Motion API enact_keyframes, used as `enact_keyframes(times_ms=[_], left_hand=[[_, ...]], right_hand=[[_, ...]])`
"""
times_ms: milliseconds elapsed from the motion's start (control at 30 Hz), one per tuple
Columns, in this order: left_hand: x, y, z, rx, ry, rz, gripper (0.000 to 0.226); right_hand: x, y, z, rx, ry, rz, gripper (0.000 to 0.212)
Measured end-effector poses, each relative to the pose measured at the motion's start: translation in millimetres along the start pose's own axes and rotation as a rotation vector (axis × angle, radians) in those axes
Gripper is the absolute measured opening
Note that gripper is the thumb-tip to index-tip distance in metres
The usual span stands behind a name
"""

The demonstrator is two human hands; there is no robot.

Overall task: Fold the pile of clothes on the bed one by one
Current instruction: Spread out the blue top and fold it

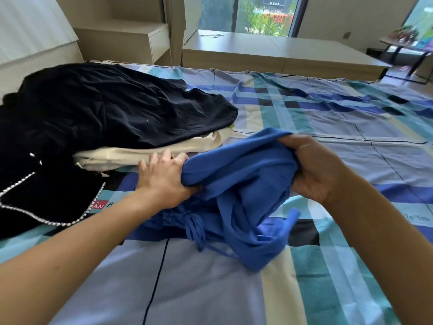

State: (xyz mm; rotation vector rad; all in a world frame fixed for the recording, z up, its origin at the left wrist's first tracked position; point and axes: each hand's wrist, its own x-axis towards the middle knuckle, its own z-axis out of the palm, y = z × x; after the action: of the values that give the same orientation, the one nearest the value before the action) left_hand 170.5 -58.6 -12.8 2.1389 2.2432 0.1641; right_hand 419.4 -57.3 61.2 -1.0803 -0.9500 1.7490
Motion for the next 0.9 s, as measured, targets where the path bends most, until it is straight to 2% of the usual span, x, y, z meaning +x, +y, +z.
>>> enact_keyframes(times_ms=[67,133,167,267,333,367,400,467,500,567,667,733,800,833,867,900], left_hand=[[5,-5,9,-0.256,-0.200,-0.046,0.048],[7,-7,11,-0.478,-0.370,-0.044,0.030],[5,-6,9,-0.568,-0.409,-0.056,0.026],[2,-2,3,-0.970,-0.519,-0.232,0.017],[1,0,-3,-1.237,-0.566,-0.383,0.021],[4,0,-5,-1.346,-0.572,-0.416,0.026],[7,0,-9,-1.440,-0.557,-0.427,0.029],[6,1,-19,-1.610,-0.534,-0.400,0.033],[7,0,-23,-1.705,-0.524,-0.372,0.036],[8,3,-29,-1.828,-0.537,-0.310,0.043],[6,4,-39,-1.995,-0.551,-0.238,0.054],[2,7,-46,-2.062,-0.590,-0.170,0.045],[0,6,-47,-2.093,-0.617,-0.143,0.047],[-1,2,-45,-2.146,-0.709,-0.056,0.053],[-6,2,-47,-2.194,-0.727,0.018,0.058],[-8,-2,-48,-2.197,-0.674,0.075,0.057]], right_hand=[[5,1,-2,0.059,-0.011,-0.048,0.022],[16,4,-8,0.064,0.126,-0.133,0.027],[19,5,-12,-0.056,0.241,-0.168,0.035],[24,19,-21,-0.707,0.536,-0.320,0.061],[21,28,-17,-0.939,0.581,-0.573,0.055],[18,28,-11,-0.941,0.514,-0.688,0.044],[17,28,-5,-0.906,0.371,-0.744,0.031],[13,31,7,-0.885,0.017,-0.691,0.016],[11,34,9,-0.939,-0.105,-0.643,0.014],[10,41,8,-1.101,-0.170,-0.604,0.027],[10,42,1,-1.203,-0.128,-0.557,0.080],[9,39,-1,-1.189,-0.165,-0.465,0.105],[7,41,-1,-1.116,-0.239,-0.407,0.113],[6,42,0,-1.079,-0.270,-0.398,0.114],[5,42,2,-1.041,-0.292,-0.399,0.112],[5,42,3,-0.991,-0.300,-0.419,0.104]])
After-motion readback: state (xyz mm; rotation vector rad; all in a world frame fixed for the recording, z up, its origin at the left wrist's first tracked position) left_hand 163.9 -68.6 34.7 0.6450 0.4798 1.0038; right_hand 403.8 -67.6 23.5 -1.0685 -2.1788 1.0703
